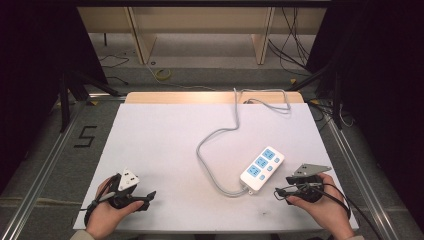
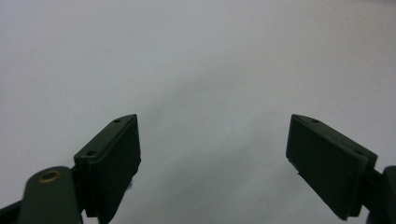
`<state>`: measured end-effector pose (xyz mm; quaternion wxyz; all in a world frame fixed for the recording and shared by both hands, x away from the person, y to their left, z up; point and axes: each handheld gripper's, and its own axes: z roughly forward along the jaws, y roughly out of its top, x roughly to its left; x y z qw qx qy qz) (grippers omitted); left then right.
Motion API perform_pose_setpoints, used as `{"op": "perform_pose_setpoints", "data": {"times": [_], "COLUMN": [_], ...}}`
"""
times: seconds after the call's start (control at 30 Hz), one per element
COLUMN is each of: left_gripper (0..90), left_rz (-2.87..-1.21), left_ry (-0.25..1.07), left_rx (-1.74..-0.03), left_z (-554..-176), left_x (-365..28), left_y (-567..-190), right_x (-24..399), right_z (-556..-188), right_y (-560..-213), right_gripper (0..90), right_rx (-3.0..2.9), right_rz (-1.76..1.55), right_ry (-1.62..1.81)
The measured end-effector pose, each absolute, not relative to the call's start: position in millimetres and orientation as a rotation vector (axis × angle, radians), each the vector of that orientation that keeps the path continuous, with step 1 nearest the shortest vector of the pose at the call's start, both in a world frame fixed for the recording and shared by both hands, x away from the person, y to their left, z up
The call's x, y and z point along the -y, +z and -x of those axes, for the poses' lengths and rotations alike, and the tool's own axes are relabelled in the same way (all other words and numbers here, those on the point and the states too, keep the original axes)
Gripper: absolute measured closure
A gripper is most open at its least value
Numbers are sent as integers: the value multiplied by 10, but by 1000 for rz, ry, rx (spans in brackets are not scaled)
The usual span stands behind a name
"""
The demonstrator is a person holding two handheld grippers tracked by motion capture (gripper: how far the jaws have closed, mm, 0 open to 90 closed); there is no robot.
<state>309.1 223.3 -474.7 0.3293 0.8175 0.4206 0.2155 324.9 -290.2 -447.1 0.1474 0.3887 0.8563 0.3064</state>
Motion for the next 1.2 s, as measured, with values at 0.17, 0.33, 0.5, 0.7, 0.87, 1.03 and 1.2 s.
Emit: {"op": "perform_pose_setpoints", "data": {"times": [0.17,0.33,0.5,0.7,0.87,1.03,1.2], "left_gripper": [175,175,175,175,176,176,177], "left_rz": [-2139,-2132,-2134,-2135,-2131,-2130,-2131], "left_ry": [565,573,573,573,578,580,579], "left_rx": [-1096,-1101,-1103,-1103,-1100,-1103,-1102], "left_z": [-3092,-3092,-3095,-3093,-3094,-3096,-3097], "left_x": [-2235,-2247,-2248,-2253,-2254,-2260,-2259], "left_y": [-4738,-4733,-4734,-4729,-4721,-4724,-4724], "right_x": [2906,2907,2898,2921,2925,2921,2918], "right_z": [-3240,-3242,-3251,-3254,-3239,-3243,-3251], "right_y": [-4462,-4443,-4444,-4383,-4357,-4354,-4345], "right_gripper": [475,506,576,743,886,900,900], "right_rx": [-2470,-2472,-2485,-2456,-2443,-2461,-2461], "right_rz": [-1097,-1087,-1078,-1066,-1061,-1079,-1093], "right_ry": [857,845,826,823,812,790,781]}}
